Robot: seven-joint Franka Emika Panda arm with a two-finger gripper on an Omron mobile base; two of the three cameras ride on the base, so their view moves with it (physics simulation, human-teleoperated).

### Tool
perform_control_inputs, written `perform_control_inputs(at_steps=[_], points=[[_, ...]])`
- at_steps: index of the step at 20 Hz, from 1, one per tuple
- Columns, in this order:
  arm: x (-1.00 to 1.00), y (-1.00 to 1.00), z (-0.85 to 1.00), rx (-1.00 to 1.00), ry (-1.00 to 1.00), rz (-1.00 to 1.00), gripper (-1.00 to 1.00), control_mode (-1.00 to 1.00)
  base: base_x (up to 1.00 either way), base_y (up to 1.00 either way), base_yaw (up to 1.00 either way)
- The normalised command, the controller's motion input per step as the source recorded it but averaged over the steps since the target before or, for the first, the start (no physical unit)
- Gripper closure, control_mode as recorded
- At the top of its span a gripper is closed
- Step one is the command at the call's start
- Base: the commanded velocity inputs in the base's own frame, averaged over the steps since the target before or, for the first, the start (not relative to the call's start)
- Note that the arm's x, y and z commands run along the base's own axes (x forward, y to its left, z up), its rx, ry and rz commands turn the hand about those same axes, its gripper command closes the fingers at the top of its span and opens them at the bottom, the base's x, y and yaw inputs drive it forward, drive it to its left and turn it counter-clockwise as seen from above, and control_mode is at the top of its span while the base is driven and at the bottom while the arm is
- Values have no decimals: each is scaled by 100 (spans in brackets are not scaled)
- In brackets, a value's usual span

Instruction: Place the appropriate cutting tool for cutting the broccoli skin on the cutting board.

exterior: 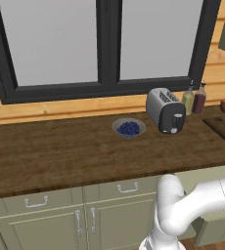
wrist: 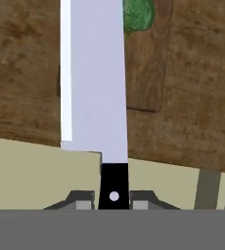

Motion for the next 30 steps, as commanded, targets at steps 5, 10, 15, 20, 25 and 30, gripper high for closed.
perform_control_inputs(at_steps=[5, 10, 15, 20, 25, 30], points=[[7, 24, -9, -3, -4, -35, 100, -100, 0, 0, 0], [31, 0, -14, 16, -19, -85, 100, -100, 0, 0, 0], [36, 2, -16, 16, -12, -64, 100, -100, 0, 0, 0], [5, 10, -1, -2, 0, -36, 100, -100, 0, 0, 0], [41, 31, 0, 0, -7, -80, 100, -100, 0, 0, 0], [26, 22, 0, 0, -3, -31, 100, -100, 0, 0, 0]])
